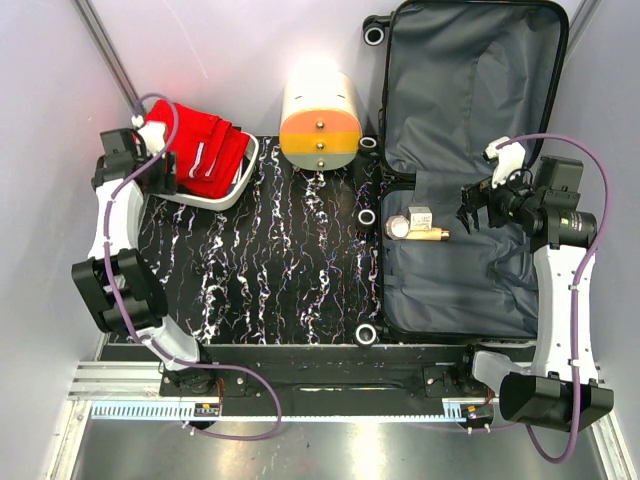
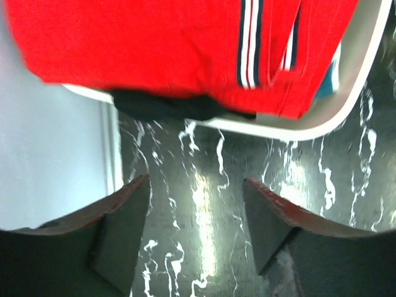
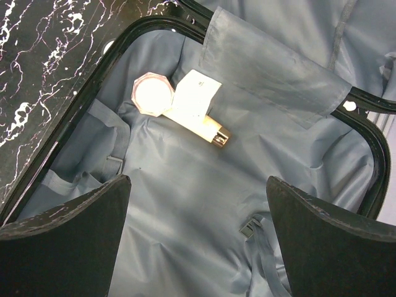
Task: Open, take out, and arrange the luggage
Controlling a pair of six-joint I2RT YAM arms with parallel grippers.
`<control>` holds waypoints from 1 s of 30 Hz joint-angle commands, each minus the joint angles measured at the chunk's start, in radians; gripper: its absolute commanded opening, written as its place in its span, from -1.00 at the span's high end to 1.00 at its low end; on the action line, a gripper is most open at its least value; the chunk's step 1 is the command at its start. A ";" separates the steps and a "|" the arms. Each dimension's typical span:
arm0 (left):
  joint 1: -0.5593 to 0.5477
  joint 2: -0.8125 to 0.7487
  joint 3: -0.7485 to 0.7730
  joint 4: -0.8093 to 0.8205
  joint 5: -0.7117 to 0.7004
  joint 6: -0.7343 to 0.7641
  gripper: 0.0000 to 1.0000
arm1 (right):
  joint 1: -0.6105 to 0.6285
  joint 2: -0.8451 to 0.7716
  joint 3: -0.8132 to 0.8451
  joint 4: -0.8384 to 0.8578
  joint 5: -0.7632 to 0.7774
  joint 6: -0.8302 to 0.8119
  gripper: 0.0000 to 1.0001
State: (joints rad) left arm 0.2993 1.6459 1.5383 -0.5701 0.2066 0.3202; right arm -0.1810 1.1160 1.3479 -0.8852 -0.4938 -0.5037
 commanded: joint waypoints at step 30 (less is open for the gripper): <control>-0.152 0.295 0.146 0.244 0.216 -0.244 -0.75 | 0.083 0.175 0.082 0.244 -0.094 0.201 -0.99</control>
State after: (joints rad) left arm 0.1562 2.0712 1.6115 -0.4515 0.2787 -0.0113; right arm -0.1520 1.2087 1.3487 -0.7795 -0.5652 -0.3683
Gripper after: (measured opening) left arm 0.789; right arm 0.994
